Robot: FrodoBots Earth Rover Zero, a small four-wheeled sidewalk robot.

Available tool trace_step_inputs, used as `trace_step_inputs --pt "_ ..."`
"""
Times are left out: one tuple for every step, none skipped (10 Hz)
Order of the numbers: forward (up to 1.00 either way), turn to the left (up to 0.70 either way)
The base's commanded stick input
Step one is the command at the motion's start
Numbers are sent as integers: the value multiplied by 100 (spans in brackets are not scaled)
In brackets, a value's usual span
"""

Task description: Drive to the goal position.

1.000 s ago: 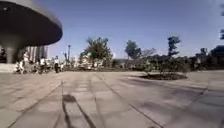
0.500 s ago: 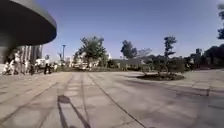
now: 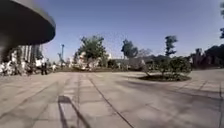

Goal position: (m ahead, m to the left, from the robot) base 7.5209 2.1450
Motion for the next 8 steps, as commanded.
trace_step_inputs --pt "70 0" --pt "70 0" --pt "70 0" --pt "70 0" --pt "70 0" --pt "70 0" --pt "70 0" --pt "70 0"
